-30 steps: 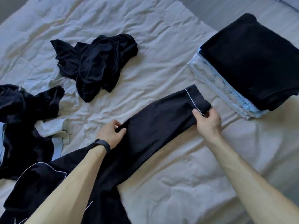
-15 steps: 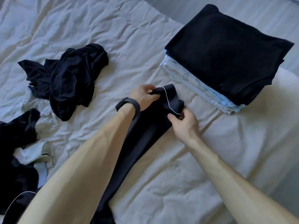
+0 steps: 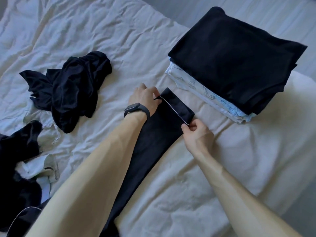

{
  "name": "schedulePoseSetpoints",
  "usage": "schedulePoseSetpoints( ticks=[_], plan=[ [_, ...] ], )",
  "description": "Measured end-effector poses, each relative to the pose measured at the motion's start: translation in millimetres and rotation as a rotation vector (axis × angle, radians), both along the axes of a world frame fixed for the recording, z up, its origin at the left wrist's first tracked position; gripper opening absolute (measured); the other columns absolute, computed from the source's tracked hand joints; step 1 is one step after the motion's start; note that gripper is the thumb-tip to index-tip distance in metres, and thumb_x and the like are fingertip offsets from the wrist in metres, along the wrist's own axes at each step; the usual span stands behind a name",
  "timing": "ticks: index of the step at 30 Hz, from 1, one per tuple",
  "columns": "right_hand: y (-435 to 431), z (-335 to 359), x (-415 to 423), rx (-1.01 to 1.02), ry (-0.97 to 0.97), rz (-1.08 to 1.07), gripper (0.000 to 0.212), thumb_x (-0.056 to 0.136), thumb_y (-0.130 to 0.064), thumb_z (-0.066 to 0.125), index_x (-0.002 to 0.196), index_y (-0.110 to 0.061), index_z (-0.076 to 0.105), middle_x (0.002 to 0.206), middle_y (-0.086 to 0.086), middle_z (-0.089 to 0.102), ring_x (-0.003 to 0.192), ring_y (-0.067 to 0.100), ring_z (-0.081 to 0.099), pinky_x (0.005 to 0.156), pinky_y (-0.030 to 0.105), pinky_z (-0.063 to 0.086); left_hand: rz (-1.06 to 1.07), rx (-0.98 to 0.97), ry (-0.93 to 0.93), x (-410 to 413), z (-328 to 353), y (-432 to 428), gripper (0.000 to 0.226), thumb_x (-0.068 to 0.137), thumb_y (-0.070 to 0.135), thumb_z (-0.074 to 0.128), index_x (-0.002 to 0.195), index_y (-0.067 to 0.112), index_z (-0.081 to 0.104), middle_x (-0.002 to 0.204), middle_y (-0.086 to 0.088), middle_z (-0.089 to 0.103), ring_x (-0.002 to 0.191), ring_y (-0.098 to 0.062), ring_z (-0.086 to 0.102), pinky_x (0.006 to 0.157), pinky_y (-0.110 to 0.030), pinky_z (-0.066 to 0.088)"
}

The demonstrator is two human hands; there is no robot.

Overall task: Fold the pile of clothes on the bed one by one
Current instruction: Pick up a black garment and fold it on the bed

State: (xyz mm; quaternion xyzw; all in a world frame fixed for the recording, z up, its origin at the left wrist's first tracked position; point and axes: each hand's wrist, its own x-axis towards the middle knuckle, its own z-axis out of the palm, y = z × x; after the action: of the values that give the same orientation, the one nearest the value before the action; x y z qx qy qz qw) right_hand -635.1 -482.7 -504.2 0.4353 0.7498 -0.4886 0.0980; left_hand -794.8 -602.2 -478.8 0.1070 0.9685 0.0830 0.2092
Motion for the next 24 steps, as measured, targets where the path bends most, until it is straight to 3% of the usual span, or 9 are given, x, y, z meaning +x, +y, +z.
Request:
schedulePoseSetpoints(
  ticks=[3,6,8,11,13,15,17,21,24],
  plan=[
    [-1,2,-1,0.017,0.032,-0.037,0.015,0.095,-0.026,0.064,0.087,-0.013,0.062,0.069,-0.013,0.059,0.073,0.017,0.054,0.064,0.022,0.027,0.110,0.020,0.009,10,14,11,0.026,0.096,0.046,0.054,0.114,0.029,0.058,0.102,0.000,0.055,0.091,-0.024,0.056,0.066,-0.032,0.041],
    [-7,7,5,-0.070,0.102,-0.079,0.018,0.095,-0.022,0.061,0.081,-0.014,0.054,0.061,-0.005,0.061,0.059,0.018,0.062,0.065,0.031,0.042,0.358,0.302,-0.423,22,22,29,0.025,0.097,0.045,0.051,0.116,0.031,0.056,0.089,-0.001,0.065,0.071,-0.018,0.063,0.051,-0.022,0.041],
    [-10,12,9,-0.181,0.153,-0.129,0.017,0.098,-0.020,0.059,0.083,-0.012,0.054,0.061,-0.002,0.061,0.050,0.020,0.065,0.057,0.037,0.057,0.436,0.374,-0.612,27,25,33,0.023,0.098,0.042,0.050,0.118,0.032,0.055,0.087,0.000,0.068,0.064,-0.017,0.062,0.054,-0.022,0.039],
    [-13,22,13,-0.275,0.192,-0.187,0.016,0.100,-0.020,0.056,0.085,-0.015,0.059,0.053,-0.003,0.059,0.040,0.019,0.060,0.052,0.040,0.057,0.574,0.487,-0.623,30,38,23,0.022,0.099,0.041,0.050,0.113,0.025,0.057,0.087,0.001,0.067,0.068,-0.019,0.060,0.060,-0.024,0.040],
    [-19,35,19,-0.343,0.210,-0.218,0.013,0.099,-0.016,0.055,0.089,-0.017,0.062,0.061,-0.002,0.065,0.041,0.019,0.060,0.053,0.036,0.055,0.648,0.556,-0.629,33,54,0,0.034,0.098,0.054,0.049,0.100,0.022,0.060,0.088,0.001,0.067,0.074,-0.018,0.064,0.067,-0.027,0.047],
    [-31,55,26,-0.439,0.236,-0.262,0.011,0.097,-0.013,0.058,0.094,-0.013,0.068,0.081,-0.001,0.074,0.054,0.024,0.070,0.061,0.037,0.059,0.661,0.587,-0.609,38,79,-33,0.052,0.096,0.066,0.042,0.080,0.021,0.063,0.078,0.006,0.069,0.070,-0.015,0.067,0.068,-0.028,0.051],
    [-51,81,37,-0.533,0.272,-0.298,0.016,0.099,-0.019,0.058,0.096,-0.010,0.071,0.086,-0.006,0.075,0.072,0.029,0.076,0.071,0.041,0.062,0.633,0.566,-0.531,50,108,-71,0.056,0.095,0.065,0.047,0.067,0.018,0.062,0.069,0.007,0.069,0.060,-0.011,0.065,0.069,-0.028,0.054],
    [-116,138,67,-0.627,0.314,-0.261,0.053,0.103,-0.052,0.046,0.094,-0.007,0.072,0.092,0.003,0.077,0.083,0.027,0.077,0.075,0.041,0.062,0.589,0.627,-0.407,94,166,-156,0.033,0.087,0.042,0.075,0.077,0.011,0.071,0.082,-0.005,0.073,0.068,-0.013,0.066,0.077,-0.030,0.060],
    [-179,164,108,-0.586,0.326,-0.127,0.032,0.099,-0.039,0.063,0.082,-0.016,0.076,0.081,0.003,0.076,0.084,0.019,0.075,0.077,0.041,0.063,0.719,0.822,-0.433,154,204,-225,0.026,0.085,0.030,0.078,0.082,0.008,0.065,0.077,-0.009,0.062,0.066,-0.015,0.064,0.066,-0.028,0.060]
  ],
)
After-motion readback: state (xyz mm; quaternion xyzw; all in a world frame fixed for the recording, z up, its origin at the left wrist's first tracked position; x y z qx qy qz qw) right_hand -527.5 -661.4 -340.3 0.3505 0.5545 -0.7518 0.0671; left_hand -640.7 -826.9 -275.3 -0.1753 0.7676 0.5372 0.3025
